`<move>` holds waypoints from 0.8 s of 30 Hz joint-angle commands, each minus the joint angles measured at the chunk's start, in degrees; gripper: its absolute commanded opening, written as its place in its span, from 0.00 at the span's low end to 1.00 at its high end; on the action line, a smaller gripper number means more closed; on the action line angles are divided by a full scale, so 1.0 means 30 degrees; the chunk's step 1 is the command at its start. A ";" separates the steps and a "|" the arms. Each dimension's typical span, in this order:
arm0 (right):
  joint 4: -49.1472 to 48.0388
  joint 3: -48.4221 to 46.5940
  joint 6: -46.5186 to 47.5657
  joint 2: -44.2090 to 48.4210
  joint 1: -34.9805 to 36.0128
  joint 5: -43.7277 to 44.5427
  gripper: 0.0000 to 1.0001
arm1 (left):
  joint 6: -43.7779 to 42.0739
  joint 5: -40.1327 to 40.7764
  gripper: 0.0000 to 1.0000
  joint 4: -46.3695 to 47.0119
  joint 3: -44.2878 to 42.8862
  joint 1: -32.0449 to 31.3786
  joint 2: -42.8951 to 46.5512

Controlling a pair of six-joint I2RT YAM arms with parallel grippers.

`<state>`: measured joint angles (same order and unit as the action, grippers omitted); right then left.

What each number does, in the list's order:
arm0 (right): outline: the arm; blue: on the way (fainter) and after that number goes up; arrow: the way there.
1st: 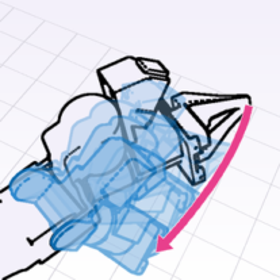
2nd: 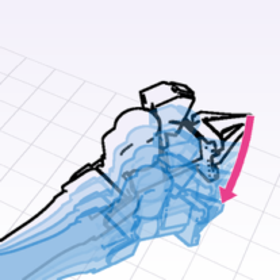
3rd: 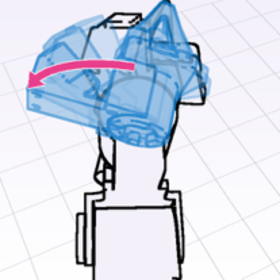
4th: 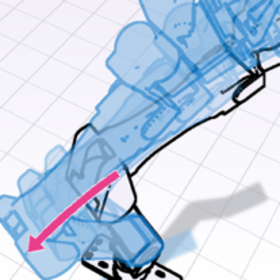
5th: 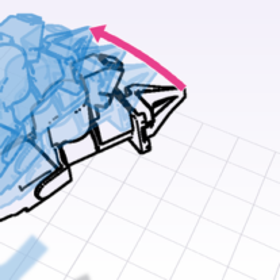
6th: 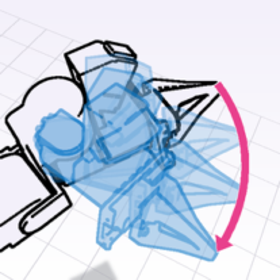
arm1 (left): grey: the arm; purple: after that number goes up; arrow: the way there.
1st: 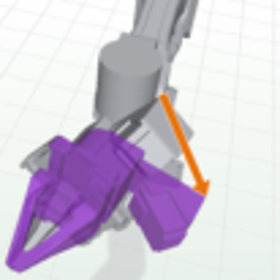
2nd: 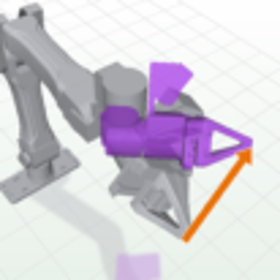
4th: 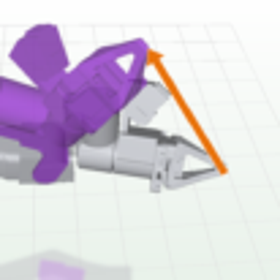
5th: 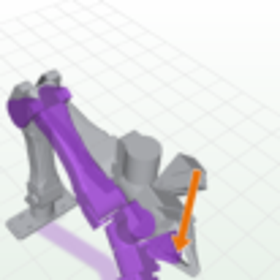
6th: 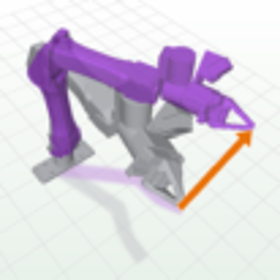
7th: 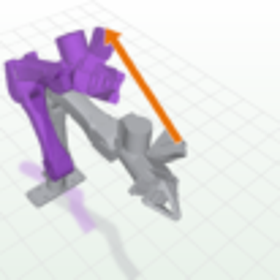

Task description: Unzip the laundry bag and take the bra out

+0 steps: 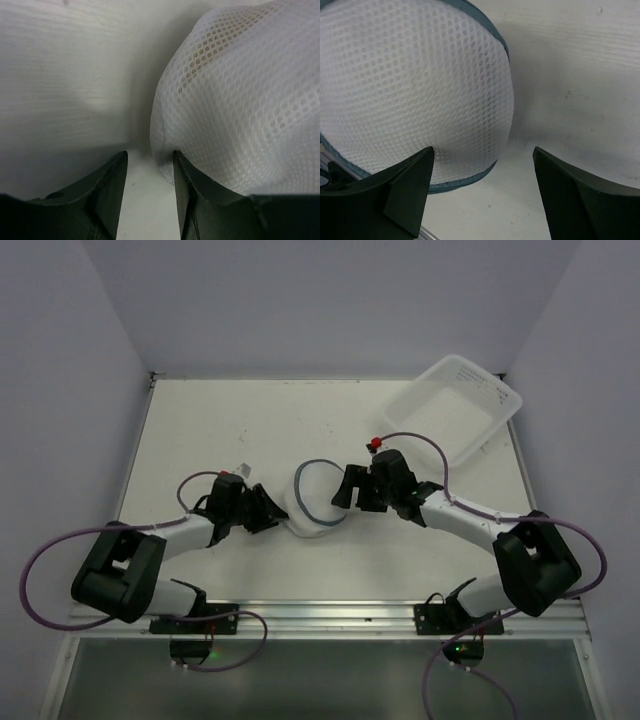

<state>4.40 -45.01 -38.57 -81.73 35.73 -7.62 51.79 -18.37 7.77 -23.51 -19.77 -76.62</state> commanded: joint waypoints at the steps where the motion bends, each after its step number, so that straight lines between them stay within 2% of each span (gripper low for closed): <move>1: -0.3107 0.1349 -0.1060 -0.0352 -0.0483 -0.1150 0.81 | 0.0636 -0.0263 0.46 0.3324 -0.0629 -0.1025 -0.1849; 3: -0.3894 0.1731 -0.1089 -0.0645 -0.0628 -0.1560 0.80 | 0.1075 -0.0292 0.40 0.4379 -0.0719 -0.1580 -0.2813; 6: -0.4543 0.2406 -0.1440 -0.0997 -0.0833 -0.2207 0.78 | 0.1515 -0.0322 0.19 0.5348 -0.0748 -0.1818 -0.3608; 7: -0.4486 0.2581 -0.1412 -0.0969 -0.0892 -0.2004 0.78 | 0.1516 -0.0235 0.04 0.5378 -0.0719 -0.1818 -0.3669; 8: -0.4254 0.2641 -0.1383 -0.0852 -0.0922 -0.1712 0.78 | 0.1342 -0.0089 0.00 0.5263 -0.0777 -0.1818 -0.3640; 10: -0.3171 0.2758 -0.1003 0.0170 -0.1039 -0.0835 0.78 | 0.1078 0.0494 0.00 0.4941 -0.0807 -0.1789 -0.2998; 14: -0.0715 0.2993 -0.0913 0.2455 -0.2267 0.1972 0.78 | -0.0178 0.2399 0.00 0.2366 -0.1303 -0.1760 -0.0598; 17: 0.1779 0.2030 -0.0185 0.4301 -0.2505 0.3559 0.80 | -0.1206 0.3397 0.00 0.0462 -0.2240 -0.1789 0.0869; 20: 0.2486 0.0741 0.0723 0.5767 -0.1658 0.4002 0.85 | -0.1823 0.3574 0.00 -0.0479 -0.2915 -0.1818 0.1690; 24: 0.3275 -0.1718 0.0932 0.5596 0.0594 0.5173 0.91 | -0.2409 0.3867 0.00 -0.1328 -0.3150 -0.1848 0.2423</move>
<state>11.66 -44.05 -38.04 -65.06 33.61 3.07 48.29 -9.96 7.51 -31.05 -24.95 -71.05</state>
